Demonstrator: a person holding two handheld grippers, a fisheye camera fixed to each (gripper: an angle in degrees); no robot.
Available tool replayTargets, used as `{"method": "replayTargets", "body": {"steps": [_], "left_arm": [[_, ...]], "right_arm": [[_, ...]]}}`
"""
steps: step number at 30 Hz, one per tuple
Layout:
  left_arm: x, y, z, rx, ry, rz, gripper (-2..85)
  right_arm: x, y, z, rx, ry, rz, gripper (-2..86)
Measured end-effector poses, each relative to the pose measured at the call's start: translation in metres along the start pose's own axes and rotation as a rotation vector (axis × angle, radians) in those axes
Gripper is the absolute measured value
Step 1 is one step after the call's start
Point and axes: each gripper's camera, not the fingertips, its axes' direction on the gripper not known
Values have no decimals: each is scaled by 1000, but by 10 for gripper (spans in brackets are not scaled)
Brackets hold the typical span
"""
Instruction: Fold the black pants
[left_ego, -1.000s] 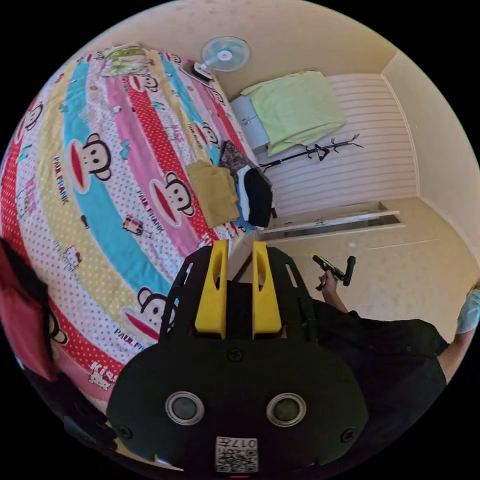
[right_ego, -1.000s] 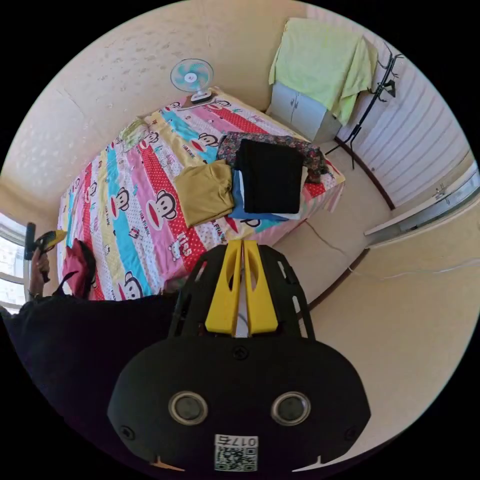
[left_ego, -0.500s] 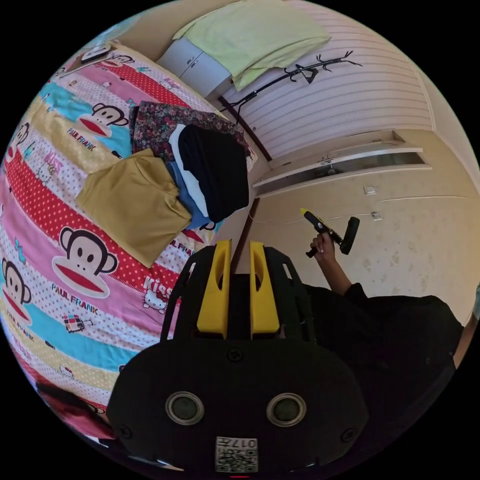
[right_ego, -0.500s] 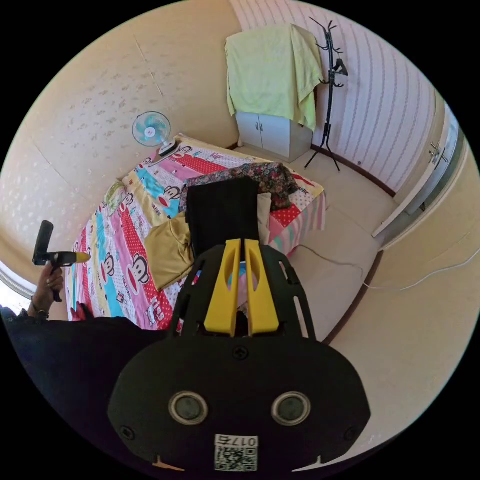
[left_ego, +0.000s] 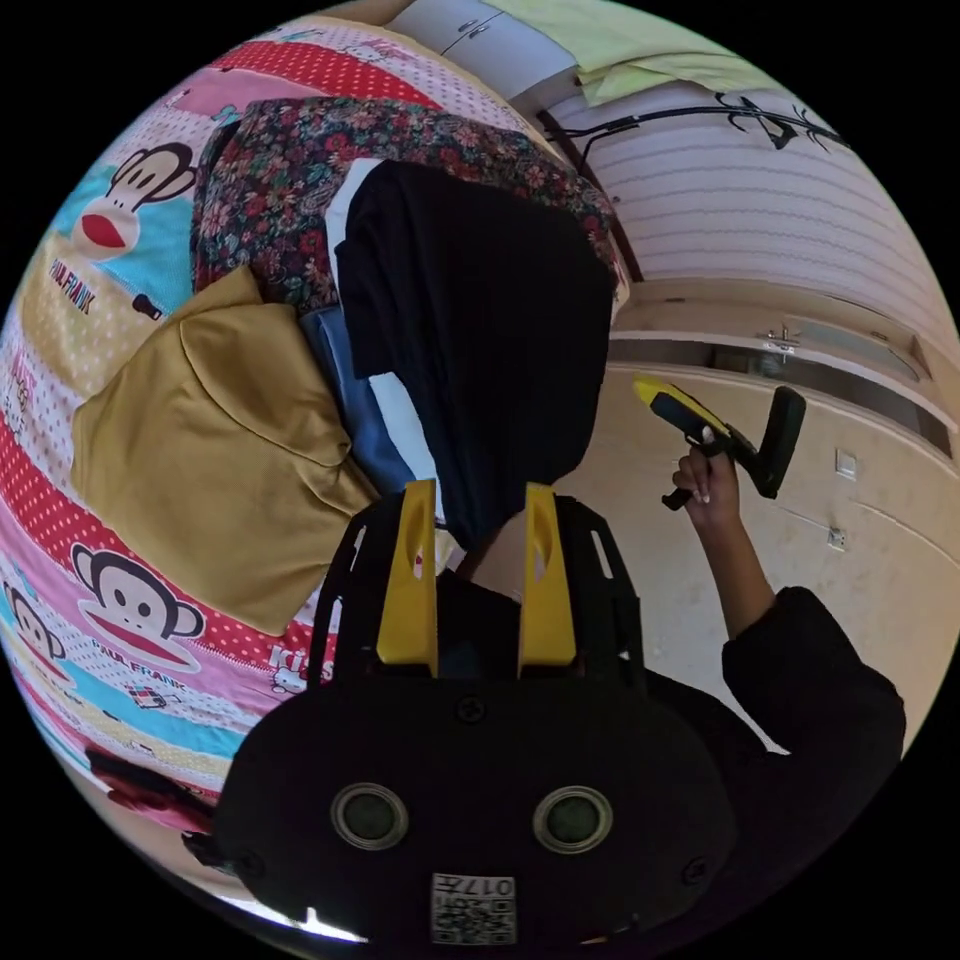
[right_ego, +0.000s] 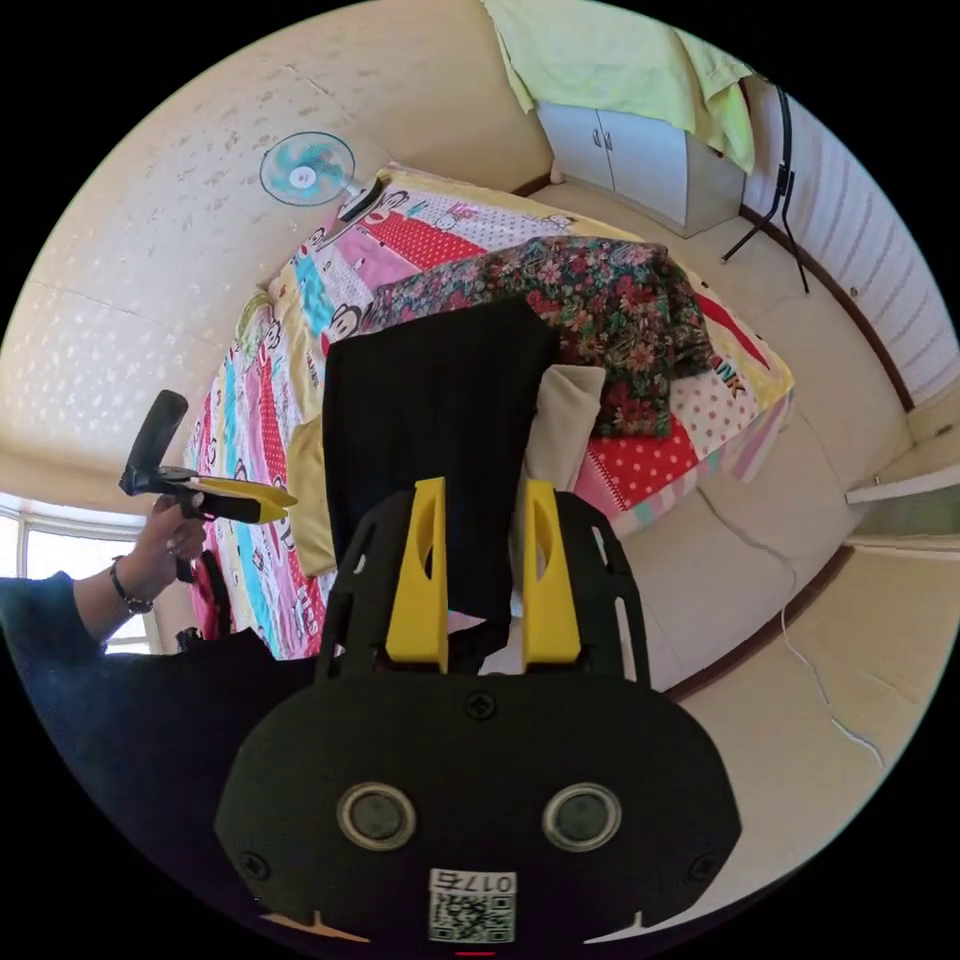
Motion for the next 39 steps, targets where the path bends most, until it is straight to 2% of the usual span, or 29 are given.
{"method": "replayTargets", "body": {"steps": [4,7,10,12,16,21,22,28,33,35,39], "left_arm": [[-23,-3,15,35,47,-38,127],[-29,0,29,47,159,-34,126],[-24,6,33,46,107,-33,115],[-20,14,29,28,69,-10,68],[-20,36,-5,39,237,107,41],[-38,112,-117,191,552,241,38],[-41,123,-134,217,566,253,38],[-55,258,-311,474,550,398,37],[-53,419,-450,710,431,488,38],[-49,479,-488,804,405,502,38],[2,596,-543,893,142,556,39]], "right_arm": [[29,-31,17,-14,-132,136,112],[39,-29,8,39,-157,229,97],[45,-22,-9,91,-225,267,63],[53,-19,-19,103,-298,270,48],[55,-22,-49,114,-509,120,37],[27,-35,-98,222,-792,-116,31],[17,-40,-109,247,-855,-175,30],[-81,-70,-140,287,-1109,-541,21],[-185,-79,-130,224,-1245,-770,15],[-229,-78,-117,197,-1392,-861,13],[-284,-73,-80,125,-1553,-939,12]]}}
